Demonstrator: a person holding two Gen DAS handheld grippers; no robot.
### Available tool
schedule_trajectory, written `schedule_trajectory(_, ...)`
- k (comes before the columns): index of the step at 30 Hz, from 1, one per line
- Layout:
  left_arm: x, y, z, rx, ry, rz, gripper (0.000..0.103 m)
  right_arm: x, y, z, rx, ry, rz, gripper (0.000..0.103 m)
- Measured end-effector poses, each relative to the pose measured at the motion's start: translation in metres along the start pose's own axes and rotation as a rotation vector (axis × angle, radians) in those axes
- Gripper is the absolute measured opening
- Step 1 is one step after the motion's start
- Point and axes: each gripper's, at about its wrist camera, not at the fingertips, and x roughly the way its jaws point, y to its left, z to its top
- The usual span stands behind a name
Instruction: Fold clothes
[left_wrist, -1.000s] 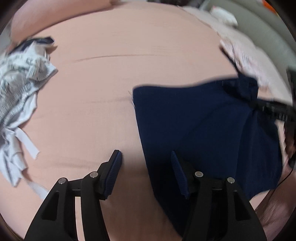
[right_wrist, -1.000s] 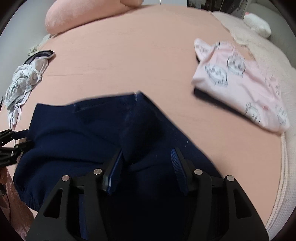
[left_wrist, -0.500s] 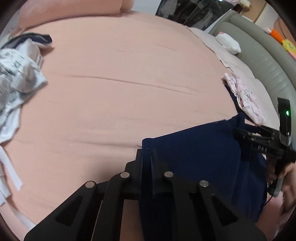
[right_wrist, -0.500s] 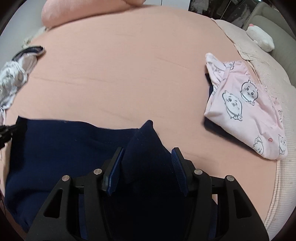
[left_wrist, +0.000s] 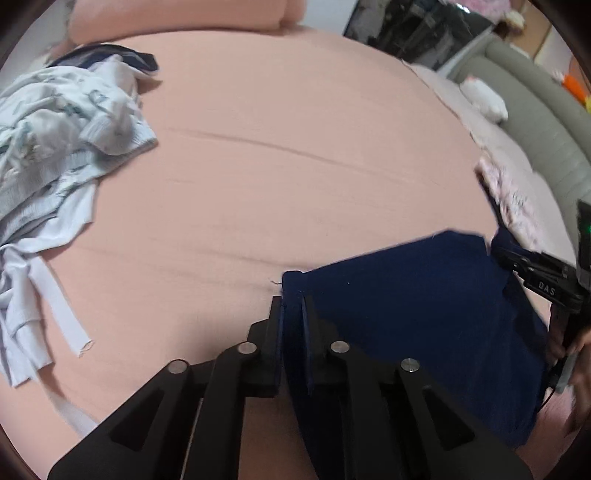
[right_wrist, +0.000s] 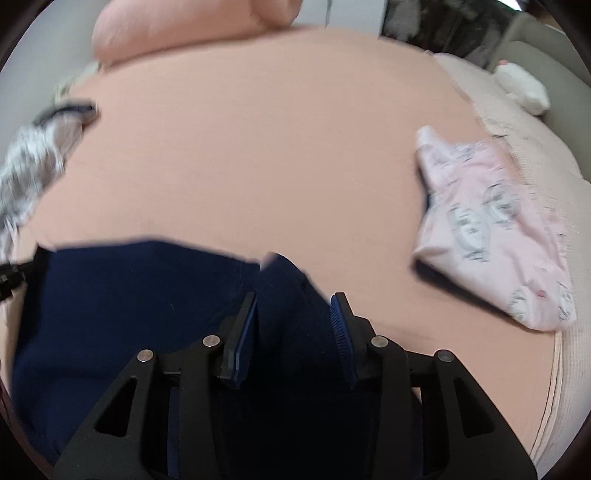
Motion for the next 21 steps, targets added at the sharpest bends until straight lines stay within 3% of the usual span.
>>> schedule_trajectory(1,-0.006,0.001,0.001,-0.01,-0.016,0.006,0.044,-0.009,0.0,-0.002,0.004,-0.028,0.0,0.039)
schedule_trajectory(2,-0.013,0.003,0.002,-0.015,-0.037,0.011,0.052,-0.019,0.0,-0.006,0.007,-0.045,0.007,0.039)
schedule_trajectory(3,-0.02,0.004,0.002,-0.022,-0.053,0.005,0.054,-0.028,0.001,-0.01,0.01,-0.062,0.014,0.039)
schedule_trajectory(5,-0.033,0.006,-0.001,-0.043,-0.044,-0.077,0.054,-0.044,-0.002,-0.022,0.035,-0.069,0.042,0.04)
schedule_trajectory(9,-0.054,-0.009,-0.015,-0.086,0.024,-0.314,0.05,-0.07,-0.009,-0.058,0.096,-0.031,0.126,0.04)
schedule_trajectory(11,-0.061,-0.031,-0.031,0.004,0.061,-0.269,0.048,-0.076,-0.007,-0.077,0.11,0.004,0.174,0.04)
schedule_trajectory(13,-0.06,-0.045,-0.047,0.068,0.107,-0.227,0.043,-0.078,0.014,-0.086,0.095,0.033,0.17,0.04)
schedule_trajectory(16,-0.059,-0.055,-0.072,0.101,0.166,-0.244,0.034,-0.089,0.019,-0.111,0.068,0.043,0.17,0.04)
schedule_trajectory(21,-0.05,-0.063,-0.092,0.151,0.195,-0.189,0.034,-0.087,0.016,-0.151,0.094,0.081,0.112,0.04)
